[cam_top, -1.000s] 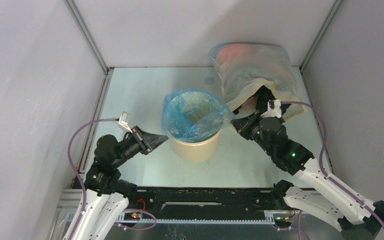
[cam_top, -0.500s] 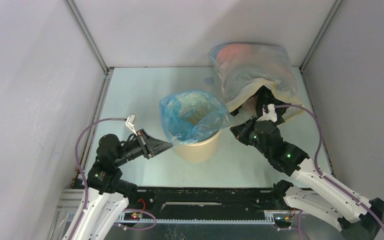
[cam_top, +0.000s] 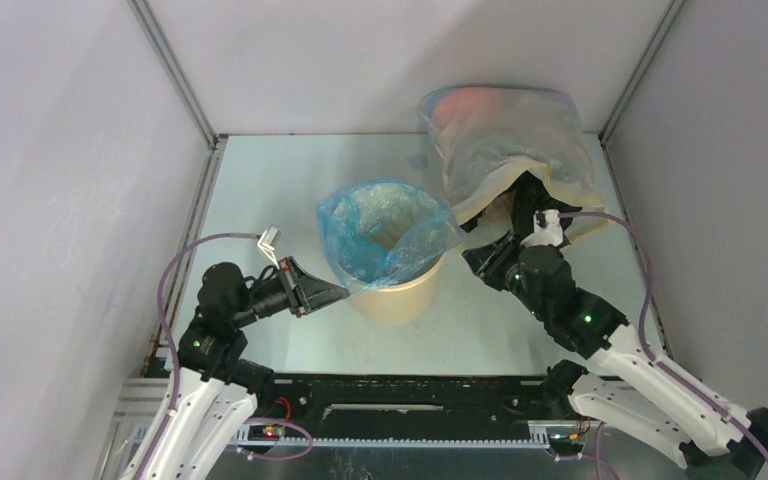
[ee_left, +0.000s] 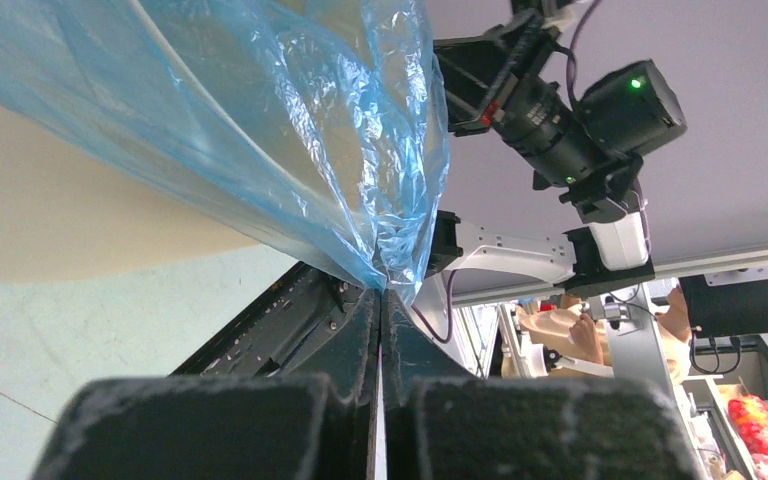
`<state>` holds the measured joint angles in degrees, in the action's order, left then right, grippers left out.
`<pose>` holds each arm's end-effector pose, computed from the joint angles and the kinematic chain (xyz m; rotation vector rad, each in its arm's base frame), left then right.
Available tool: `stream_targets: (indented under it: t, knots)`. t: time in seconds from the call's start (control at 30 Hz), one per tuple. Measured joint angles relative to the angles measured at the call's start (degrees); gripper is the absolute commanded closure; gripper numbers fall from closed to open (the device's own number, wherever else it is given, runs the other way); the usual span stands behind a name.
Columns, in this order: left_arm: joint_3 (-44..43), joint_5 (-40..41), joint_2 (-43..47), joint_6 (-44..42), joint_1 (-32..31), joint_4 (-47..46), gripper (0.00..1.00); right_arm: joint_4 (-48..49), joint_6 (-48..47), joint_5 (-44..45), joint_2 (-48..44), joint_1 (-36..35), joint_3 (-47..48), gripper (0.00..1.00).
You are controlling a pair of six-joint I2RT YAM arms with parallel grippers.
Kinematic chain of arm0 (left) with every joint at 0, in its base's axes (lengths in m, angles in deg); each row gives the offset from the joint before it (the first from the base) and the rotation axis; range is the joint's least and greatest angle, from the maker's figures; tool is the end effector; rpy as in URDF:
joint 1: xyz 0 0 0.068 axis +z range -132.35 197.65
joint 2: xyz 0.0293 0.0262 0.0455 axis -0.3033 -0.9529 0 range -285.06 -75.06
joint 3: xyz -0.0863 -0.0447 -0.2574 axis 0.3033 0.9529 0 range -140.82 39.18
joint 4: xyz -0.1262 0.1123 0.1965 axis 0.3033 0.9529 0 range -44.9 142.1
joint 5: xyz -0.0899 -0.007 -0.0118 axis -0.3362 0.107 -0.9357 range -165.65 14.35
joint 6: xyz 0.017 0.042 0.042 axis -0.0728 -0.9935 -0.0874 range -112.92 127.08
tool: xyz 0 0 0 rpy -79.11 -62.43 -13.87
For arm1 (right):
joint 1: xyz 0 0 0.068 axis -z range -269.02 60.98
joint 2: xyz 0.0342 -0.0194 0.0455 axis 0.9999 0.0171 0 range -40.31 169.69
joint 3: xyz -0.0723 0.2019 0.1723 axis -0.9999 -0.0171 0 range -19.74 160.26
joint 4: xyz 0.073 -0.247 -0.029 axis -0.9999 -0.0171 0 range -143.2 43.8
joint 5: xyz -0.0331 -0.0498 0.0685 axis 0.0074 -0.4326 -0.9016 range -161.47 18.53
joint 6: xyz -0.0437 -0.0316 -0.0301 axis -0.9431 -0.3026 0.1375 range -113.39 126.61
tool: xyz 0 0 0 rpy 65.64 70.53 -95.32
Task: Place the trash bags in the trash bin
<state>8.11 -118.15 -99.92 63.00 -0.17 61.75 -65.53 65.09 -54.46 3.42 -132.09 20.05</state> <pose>0.1040 -0.0667 0.2918 -0.0384 1.9883 -1.5338 0.1428 0.1146 0.2940 0.4752 2.0061 0.8528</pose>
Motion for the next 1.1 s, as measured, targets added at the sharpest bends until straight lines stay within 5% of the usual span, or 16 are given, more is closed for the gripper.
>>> stream_targets:
  t: [0.2,0.47,0.7,0.87,1.1]
  knots:
    - [0.00,0.00,-0.48,-0.02,0.00,0.22,1.00,0.52,-0.33,1.01,-5.42,0.00,-0.02,0.42]
    - [0.00,0.00,-0.48,-0.02,0.00,0.22,1.00,4.31,5.49,-1.90,-1.99,0.00,-0.02,0.41]
    - [0.00,-0.04,-0.48,-0.04,0.00,0.22,1.00,10.49,10.58,-4.20,2.91,0.00,-0.50,0.56]
    - [0.00,-0.22,-0.46,-0.02,0.00,0.22,1.00,13.49,12.15,-4.57,4.42,0.00,-1.42,0.95]
    - [0.00,-0.28,-0.48,-0.07,0.00,0.22,1.00,14.32,13.14,-3.19,3.72,-0.11,-1.33,1.00]
